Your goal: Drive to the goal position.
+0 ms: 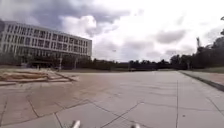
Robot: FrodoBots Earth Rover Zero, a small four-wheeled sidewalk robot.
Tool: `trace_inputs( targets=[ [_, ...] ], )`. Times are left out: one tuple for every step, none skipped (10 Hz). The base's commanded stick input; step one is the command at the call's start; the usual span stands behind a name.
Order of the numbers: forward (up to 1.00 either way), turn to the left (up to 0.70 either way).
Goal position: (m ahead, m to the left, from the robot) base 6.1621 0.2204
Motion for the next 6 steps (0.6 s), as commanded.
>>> trace_inputs(
  targets=[
    [0.70, 0.00],
    [0.70, 0.00],
    [0.70, 0.00],
    [0.70, 0.00],
    [0.70, 0.00],
    [0.70, 0.00]
  ],
)
